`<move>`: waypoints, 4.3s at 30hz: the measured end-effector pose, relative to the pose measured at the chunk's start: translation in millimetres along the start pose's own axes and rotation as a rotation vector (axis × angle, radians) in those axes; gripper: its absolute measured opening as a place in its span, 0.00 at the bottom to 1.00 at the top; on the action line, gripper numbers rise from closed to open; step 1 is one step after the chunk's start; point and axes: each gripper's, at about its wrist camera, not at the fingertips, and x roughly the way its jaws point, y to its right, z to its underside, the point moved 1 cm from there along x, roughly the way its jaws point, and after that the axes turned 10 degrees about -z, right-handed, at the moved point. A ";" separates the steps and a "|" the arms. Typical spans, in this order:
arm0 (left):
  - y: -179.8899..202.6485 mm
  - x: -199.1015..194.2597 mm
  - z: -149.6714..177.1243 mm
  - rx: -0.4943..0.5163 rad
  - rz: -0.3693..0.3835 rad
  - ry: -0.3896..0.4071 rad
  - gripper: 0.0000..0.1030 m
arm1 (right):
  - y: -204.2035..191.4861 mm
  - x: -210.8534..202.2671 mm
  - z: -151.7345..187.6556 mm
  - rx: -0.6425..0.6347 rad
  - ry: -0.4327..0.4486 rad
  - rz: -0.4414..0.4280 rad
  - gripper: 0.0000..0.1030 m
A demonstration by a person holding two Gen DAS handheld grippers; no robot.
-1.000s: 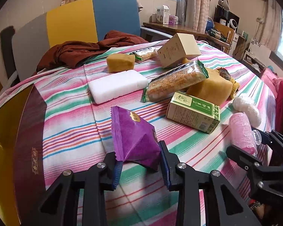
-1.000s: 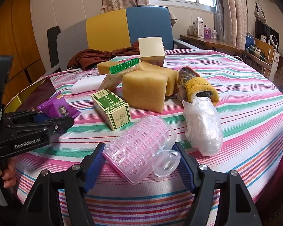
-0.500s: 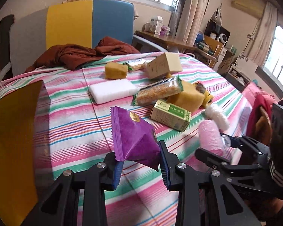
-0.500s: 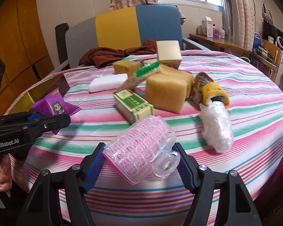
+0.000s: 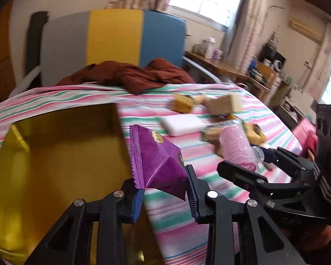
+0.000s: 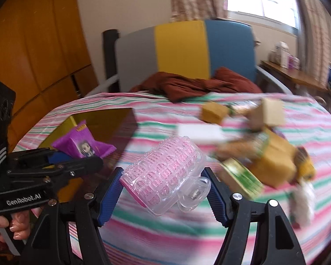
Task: Organize objects
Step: 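Carry the purple packet with the left tool into the gold tray while the right tool drops the curler there, then withdraw both open tools from the tray back toward the items, then grasp the white plastic-wrapped bundle with the right tool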
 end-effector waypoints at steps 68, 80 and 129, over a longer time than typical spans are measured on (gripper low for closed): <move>-67.3 -15.8 -4.2 -0.234 -0.242 0.055 1.00 | -36.6 24.9 -36.1 0.100 -0.024 -0.046 0.71; 24.8 -12.2 8.3 -0.099 -0.009 0.006 1.00 | 49.8 -25.8 10.5 0.192 -0.052 0.170 0.71; 196.0 145.2 -15.2 -0.095 0.011 -0.234 0.96 | 187.6 -40.7 91.8 0.240 0.121 0.394 0.36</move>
